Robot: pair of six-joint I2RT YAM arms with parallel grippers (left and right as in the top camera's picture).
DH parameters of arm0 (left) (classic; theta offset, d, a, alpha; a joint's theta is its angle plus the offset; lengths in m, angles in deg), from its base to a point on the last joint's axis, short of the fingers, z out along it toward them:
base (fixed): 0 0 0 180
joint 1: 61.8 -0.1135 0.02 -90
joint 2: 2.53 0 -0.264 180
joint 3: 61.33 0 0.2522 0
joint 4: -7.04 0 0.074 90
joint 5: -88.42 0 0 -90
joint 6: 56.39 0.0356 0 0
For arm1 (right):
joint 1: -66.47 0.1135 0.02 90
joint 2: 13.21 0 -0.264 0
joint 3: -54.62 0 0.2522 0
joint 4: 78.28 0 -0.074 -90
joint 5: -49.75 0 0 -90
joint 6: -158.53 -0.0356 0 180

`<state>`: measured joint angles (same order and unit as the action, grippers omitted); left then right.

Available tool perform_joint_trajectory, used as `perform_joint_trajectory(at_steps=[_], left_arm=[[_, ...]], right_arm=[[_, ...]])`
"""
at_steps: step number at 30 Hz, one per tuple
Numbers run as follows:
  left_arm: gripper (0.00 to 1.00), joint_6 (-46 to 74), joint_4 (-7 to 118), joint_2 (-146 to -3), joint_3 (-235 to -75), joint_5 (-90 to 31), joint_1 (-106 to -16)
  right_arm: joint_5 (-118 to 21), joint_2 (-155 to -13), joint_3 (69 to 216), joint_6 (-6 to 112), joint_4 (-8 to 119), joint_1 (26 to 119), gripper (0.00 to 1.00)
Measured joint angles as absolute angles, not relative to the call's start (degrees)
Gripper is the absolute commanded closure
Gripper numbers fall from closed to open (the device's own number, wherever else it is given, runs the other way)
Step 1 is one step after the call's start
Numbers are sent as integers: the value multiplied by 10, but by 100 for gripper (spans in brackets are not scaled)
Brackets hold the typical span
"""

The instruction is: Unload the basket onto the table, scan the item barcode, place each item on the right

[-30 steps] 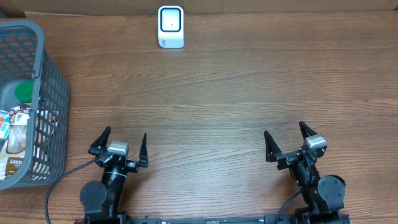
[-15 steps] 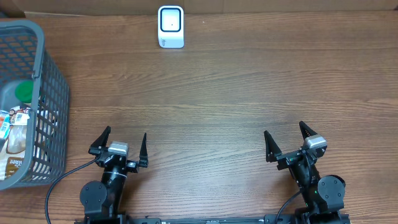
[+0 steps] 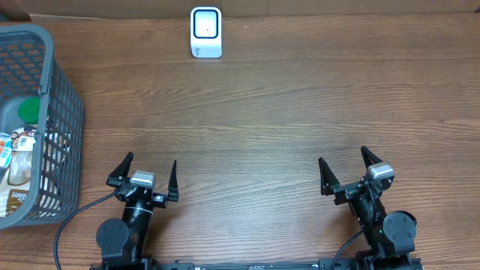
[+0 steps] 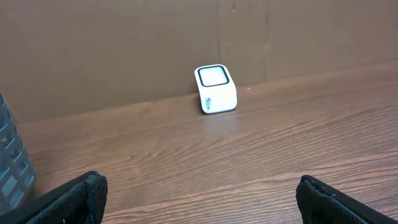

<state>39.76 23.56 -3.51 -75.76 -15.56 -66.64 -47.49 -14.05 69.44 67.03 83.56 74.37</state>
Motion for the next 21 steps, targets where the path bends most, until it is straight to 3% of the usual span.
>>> perform_joint_trajectory(at_steps=[9,21], left_arm=[[0,393,258,-56,-810,-156,-666],[0,383,392,-284,-1041,-171,-666]], right_arm=[[-475,-141,694,670,836,744,0],[-475,-141,694,670,836,744,0]])
